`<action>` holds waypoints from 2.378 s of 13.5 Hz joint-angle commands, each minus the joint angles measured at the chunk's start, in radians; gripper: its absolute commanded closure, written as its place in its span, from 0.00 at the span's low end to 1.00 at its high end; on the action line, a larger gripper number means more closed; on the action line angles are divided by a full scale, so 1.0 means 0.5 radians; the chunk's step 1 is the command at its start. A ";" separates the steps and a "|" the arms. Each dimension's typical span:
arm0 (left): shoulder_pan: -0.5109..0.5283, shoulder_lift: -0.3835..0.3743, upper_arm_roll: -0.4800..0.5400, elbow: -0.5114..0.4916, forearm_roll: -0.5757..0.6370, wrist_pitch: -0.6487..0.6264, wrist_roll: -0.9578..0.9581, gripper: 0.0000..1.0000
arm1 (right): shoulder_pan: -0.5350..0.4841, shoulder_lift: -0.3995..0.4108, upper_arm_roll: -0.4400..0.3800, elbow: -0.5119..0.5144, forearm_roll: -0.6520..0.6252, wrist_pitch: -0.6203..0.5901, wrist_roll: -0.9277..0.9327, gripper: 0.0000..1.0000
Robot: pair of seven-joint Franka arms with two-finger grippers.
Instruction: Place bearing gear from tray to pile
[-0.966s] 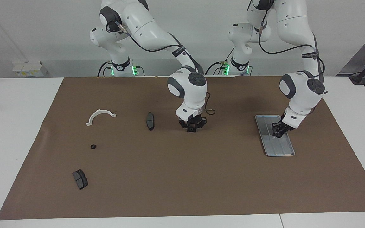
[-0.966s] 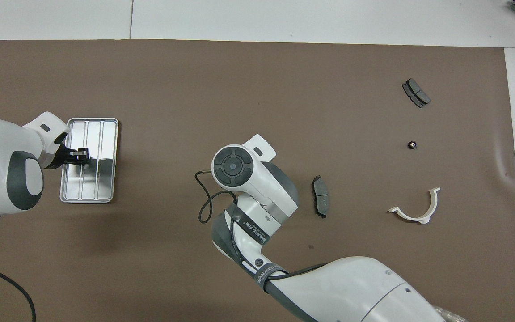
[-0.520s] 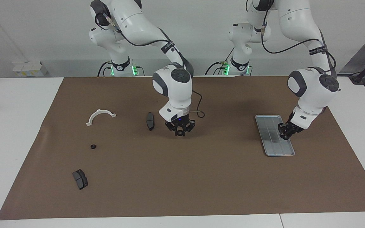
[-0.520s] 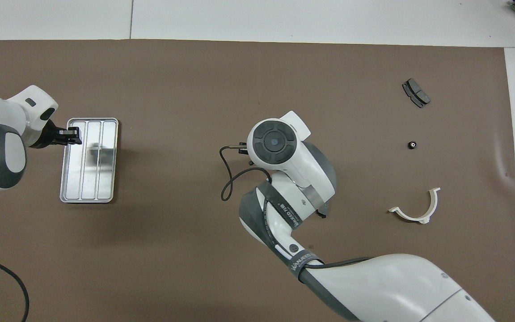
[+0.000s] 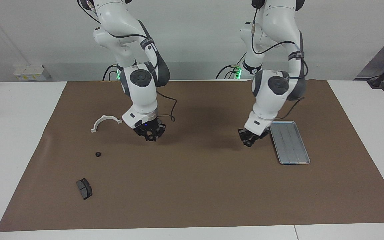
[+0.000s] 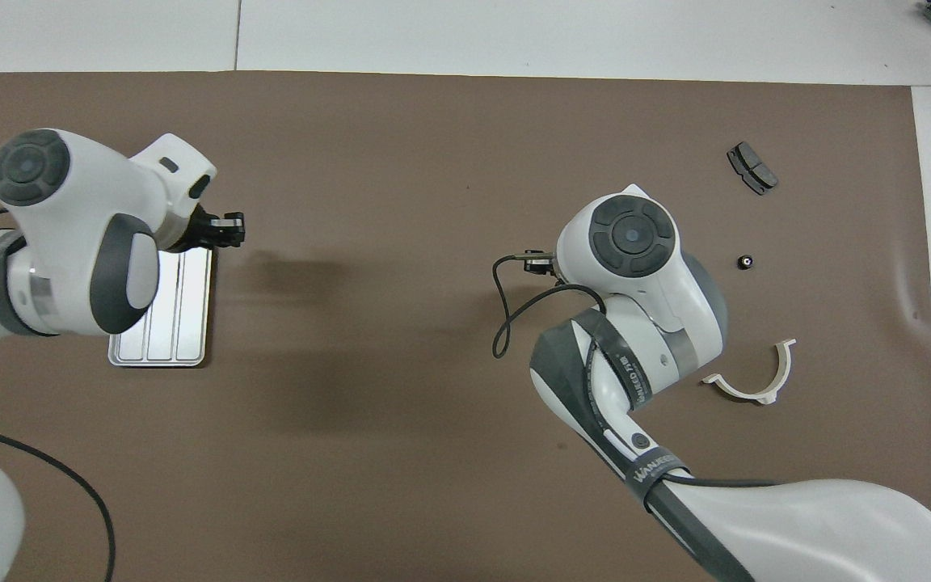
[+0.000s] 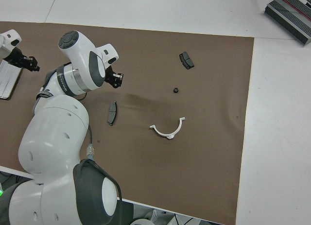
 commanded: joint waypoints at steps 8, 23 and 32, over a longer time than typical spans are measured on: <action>-0.607 0.194 0.042 -0.056 0.021 0.332 -0.342 0.53 | -0.363 -0.128 0.026 -0.417 0.078 0.250 -0.417 0.88; 0.568 -0.358 0.060 0.244 0.027 -0.597 0.676 0.05 | 0.287 0.028 0.105 0.147 0.084 0.060 0.343 0.00; 0.583 -0.475 0.063 0.720 0.257 -1.460 0.704 0.03 | 0.661 0.584 0.099 0.623 -0.106 0.069 0.733 0.00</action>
